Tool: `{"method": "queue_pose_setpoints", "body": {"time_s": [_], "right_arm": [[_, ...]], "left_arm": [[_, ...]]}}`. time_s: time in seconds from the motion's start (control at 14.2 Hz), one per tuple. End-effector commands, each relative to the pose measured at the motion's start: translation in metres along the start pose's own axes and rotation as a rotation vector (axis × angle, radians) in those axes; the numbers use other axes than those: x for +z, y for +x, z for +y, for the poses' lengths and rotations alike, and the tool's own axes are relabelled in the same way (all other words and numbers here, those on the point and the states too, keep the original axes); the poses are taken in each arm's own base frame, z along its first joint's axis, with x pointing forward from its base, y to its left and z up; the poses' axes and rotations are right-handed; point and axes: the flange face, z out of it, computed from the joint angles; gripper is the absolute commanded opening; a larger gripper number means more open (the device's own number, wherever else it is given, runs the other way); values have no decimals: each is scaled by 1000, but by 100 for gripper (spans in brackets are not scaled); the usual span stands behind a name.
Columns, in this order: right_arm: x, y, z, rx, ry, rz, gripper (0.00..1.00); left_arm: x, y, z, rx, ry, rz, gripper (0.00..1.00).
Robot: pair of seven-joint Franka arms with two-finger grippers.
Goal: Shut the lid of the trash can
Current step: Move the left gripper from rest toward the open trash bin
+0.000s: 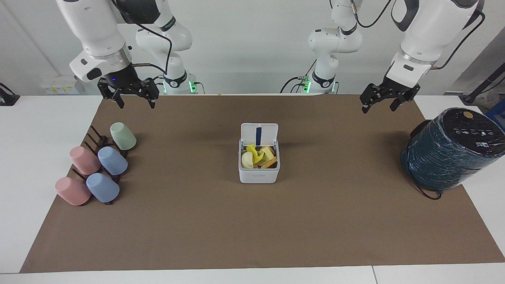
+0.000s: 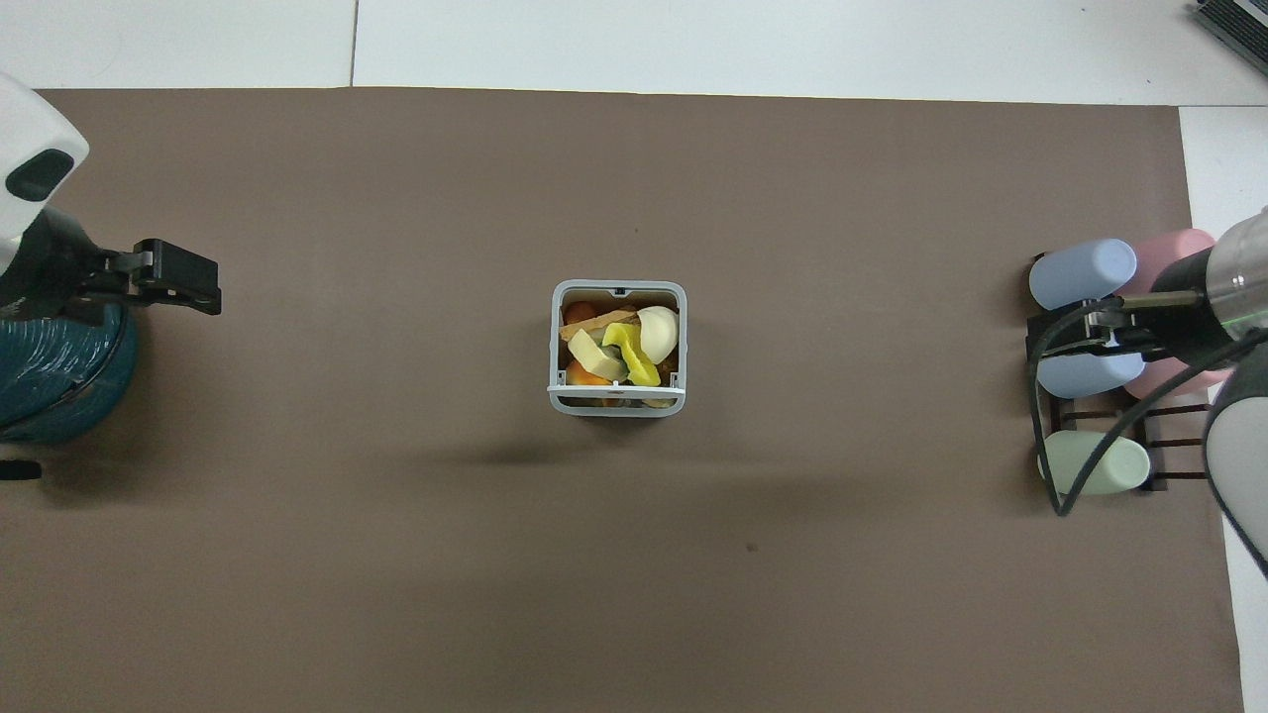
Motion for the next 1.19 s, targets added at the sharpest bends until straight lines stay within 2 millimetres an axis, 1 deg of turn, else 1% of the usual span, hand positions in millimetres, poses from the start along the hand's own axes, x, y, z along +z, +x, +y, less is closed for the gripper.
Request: {"method": "queue_pose_setpoints", "body": {"time_s": [0.0, 0.28, 0.35, 0.42, 0.49, 0.56, 0.63, 0.77, 0.84, 0.91, 0.98, 1.05, 1.12], "right_arm": [[-1, -6, 2, -12, 12, 11, 100], [-1, -6, 2, -12, 12, 11, 100], [-1, -6, 2, -12, 12, 11, 100], [-1, -6, 2, -12, 12, 11, 100], [-1, -6, 2, -12, 12, 11, 100], [-1, -6, 2, -12, 12, 11, 100], [-1, -6, 2, -12, 12, 11, 100], [0, -6, 2, -12, 12, 10, 100], [-1, -6, 2, -12, 12, 11, 100], [-1, -6, 2, -12, 12, 11, 100], [-1, -6, 2, -12, 12, 11, 100], [0, -6, 2, -12, 12, 10, 100], [-1, -6, 2, -12, 12, 11, 100]], "left_arm": [[-5, -5, 3, 25, 24, -8, 100], [2, -12, 7, 32, 25, -22, 100], [9, -19, 15, 48, 27, -36, 100], [17, -31, 29, 71, 30, -55, 100], [29, -44, 47, 99, 34, -68, 100], [41, -56, 71, 121, 36, -57, 100], [52, -69, 86, 100, 35, -52, 100], [65, -91, 119, 24, -29, -42, 100], [72, -101, 133, 3, -64, -45, 95], [79, -113, 149, -6, -83, -50, 80], [89, -127, 168, -17, -85, -52, 62], [97, -137, 190, -40, -93, -37, 47], [108, -144, 210, -65, -106, -20, 36]]}}
